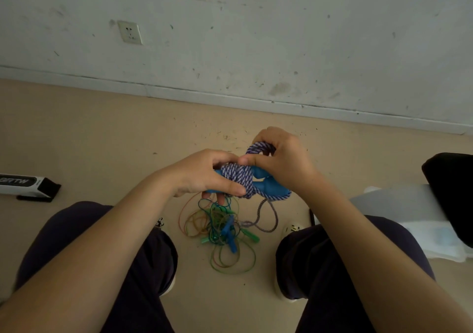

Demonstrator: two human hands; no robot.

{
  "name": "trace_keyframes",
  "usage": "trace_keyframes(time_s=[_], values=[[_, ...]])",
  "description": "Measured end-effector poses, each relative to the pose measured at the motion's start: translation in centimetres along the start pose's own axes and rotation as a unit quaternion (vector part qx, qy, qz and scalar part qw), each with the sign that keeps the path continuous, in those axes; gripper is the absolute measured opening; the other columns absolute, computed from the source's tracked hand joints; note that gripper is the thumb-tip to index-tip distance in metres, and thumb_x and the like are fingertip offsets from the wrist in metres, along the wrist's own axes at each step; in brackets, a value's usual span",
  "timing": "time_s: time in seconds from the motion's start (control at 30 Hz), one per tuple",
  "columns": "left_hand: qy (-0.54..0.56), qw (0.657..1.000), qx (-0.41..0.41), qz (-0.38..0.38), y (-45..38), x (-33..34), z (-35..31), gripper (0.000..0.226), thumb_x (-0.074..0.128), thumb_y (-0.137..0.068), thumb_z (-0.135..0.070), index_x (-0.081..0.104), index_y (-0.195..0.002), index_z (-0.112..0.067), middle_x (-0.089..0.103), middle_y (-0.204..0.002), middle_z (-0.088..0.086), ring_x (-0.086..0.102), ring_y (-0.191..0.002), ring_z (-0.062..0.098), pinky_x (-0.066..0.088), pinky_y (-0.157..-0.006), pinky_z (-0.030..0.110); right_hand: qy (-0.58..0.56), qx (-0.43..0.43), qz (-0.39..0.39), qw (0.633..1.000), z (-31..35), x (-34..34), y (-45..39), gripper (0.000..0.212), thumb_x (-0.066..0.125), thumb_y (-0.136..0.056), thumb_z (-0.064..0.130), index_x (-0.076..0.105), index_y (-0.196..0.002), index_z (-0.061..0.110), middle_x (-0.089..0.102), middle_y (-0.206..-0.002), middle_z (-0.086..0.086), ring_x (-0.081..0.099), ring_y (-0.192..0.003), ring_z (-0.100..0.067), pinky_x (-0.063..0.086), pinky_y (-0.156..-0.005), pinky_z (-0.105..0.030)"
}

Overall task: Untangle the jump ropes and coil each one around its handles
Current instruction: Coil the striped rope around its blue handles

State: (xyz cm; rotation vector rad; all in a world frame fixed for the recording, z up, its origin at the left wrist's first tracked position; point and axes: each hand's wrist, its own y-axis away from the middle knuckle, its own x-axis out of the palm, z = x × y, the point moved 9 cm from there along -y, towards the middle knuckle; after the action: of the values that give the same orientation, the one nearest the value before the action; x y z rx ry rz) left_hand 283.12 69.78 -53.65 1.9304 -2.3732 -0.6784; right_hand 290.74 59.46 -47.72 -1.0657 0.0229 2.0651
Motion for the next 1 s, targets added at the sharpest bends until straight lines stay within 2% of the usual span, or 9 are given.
trace_keyframes(time_s=[0.13, 0.23, 0.33, 0.5, 0.63, 0.73, 0.8, 0.9, 1.0], values=[[0.004, 0.999, -0.002, -0.032, 0.3, -0.3, -0.3, 0.051, 0.085, -0.062, -0.041, 0.07, -0.11, -0.03, 0.077, -0.088, 0.003, 0.069, -0.06, 0.022, 0.041, -0.042, 0.023, -0.07, 0.068, 0.01, 0.995, -0.9, 0.4, 0.2, 0.051, 0.085, -0.07, 0.033, 0.045, -0.096, 0.016, 0.05, -0.081, -0.001, 0.047, -0.068, -0.014, 0.044, -0.062, -0.029], [0.005, 0.999, 0.001, -0.05, 0.3, -0.4, -0.5, 0.055, 0.086, -0.059, -0.042, 0.068, -0.109, -0.029, 0.077, -0.088, 0.003, 0.069, -0.059, 0.022, 0.041, -0.041, 0.022, -0.093, 0.055, 0.032, 0.994, -0.8, 0.9, 0.1, 0.036, 0.082, -0.075, 0.03, 0.055, -0.089, 0.012, 0.057, -0.083, -0.001, 0.058, -0.079, -0.021, 0.052, -0.07, -0.034], [0.013, 0.996, -0.003, -0.083, 0.3, -0.8, -0.3, 0.063, 0.091, -0.062, -0.033, 0.059, -0.117, -0.031, 0.077, -0.089, -0.003, 0.069, -0.058, 0.022, 0.041, -0.041, 0.024, -0.139, 0.075, 0.068, 0.985, -1.0, 1.6, 0.0, 0.017, 0.076, -0.082, 0.028, 0.071, -0.085, 0.012, 0.069, -0.083, 0.002, 0.065, -0.079, -0.013, 0.052, -0.074, -0.025], [0.057, 0.993, 0.031, -0.094, 0.5, -1.1, -1.3, 0.088, 0.088, -0.071, -0.013, 0.041, -0.141, -0.04, 0.076, -0.094, 0.006, 0.069, -0.058, 0.018, 0.043, -0.041, 0.018, -0.109, 0.077, 0.067, 0.989, -1.7, 1.4, 0.0, 0.029, 0.066, -0.08, 0.049, 0.073, -0.099, 0.029, 0.067, -0.106, 0.01, 0.062, -0.103, -0.002, 0.049, -0.09, -0.022], [0.067, 0.991, 0.046, -0.103, 0.8, -1.2, -2.1, 0.09, 0.083, -0.075, -0.003, 0.038, -0.147, -0.034, 0.074, -0.097, 0.013, 0.067, -0.053, 0.009, 0.042, -0.04, 0.014, -0.127, 0.072, 0.023, 0.989, -1.5, 0.6, 0.2, 0.018, 0.075, -0.084, 0.031, 0.066, -0.091, 0.017, 0.066, -0.09, 0.005, 0.064, -0.086, -0.007, 0.052, -0.078, -0.024], [0.067, 0.991, 0.051, -0.101, 0.9, -1.1, -2.2, 0.09, 0.083, -0.075, -0.001, 0.039, -0.147, -0.034, 0.075, -0.096, 0.013, 0.067, -0.053, 0.009, 0.043, -0.041, 0.014, -0.15, 0.087, 0.05, 0.984, -1.1, 1.1, 0.3, 0.014, 0.074, -0.085, 0.029, 0.071, -0.087, 0.015, 0.069, -0.081, 0.008, 0.064, -0.076, -0.003, 0.051, -0.073, -0.022], [0.066, 0.991, 0.058, -0.1, 1.0, -1.4, -2.2, 0.086, 0.083, -0.075, -0.005, 0.043, -0.144, -0.037, 0.075, -0.095, 0.01, 0.067, -0.054, 0.01, 0.043, -0.041, 0.016, -0.171, 0.112, 0.078, 0.976, -1.4, 1.2, 0.5, 0.021, 0.074, -0.082, 0.034, 0.072, -0.094, 0.017, 0.07, -0.088, 0.005, 0.065, -0.079, -0.005, 0.053, -0.073, -0.021], [0.056, 0.989, 0.071, -0.116, 0.9, -2.3, -2.0, 0.07, 0.086, -0.07, -0.025, 0.057, -0.133, -0.039, 0.077, -0.093, 0.006, 0.069, -0.059, 0.021, 0.043, -0.04, 0.023, -0.25, 0.167, 0.098, 0.949, -2.2, 1.4, 1.0, 0.049, 0.076, -0.071, 0.041, 0.062, -0.114, 0.022, 0.067, -0.104, -0.004, 0.067, -0.087, -0.013, 0.057, -0.075, -0.026], [0.094, 0.977, 0.079, -0.173, 0.9, -3.6, -1.7, 0.056, 0.085, -0.071, -0.028, 0.063, -0.123, -0.031, 0.077, -0.093, 0.006, 0.069, -0.058, 0.023, 0.042, -0.04, 0.024, -0.351, 0.223, 0.066, 0.907, -3.1, 1.6, 1.1, 0.065, 0.082, -0.073, 0.038, 0.052, -0.127, 0.019, 0.063, -0.119, -0.014, 0.067, -0.102, -0.025, 0.056, -0.091, -0.036]])
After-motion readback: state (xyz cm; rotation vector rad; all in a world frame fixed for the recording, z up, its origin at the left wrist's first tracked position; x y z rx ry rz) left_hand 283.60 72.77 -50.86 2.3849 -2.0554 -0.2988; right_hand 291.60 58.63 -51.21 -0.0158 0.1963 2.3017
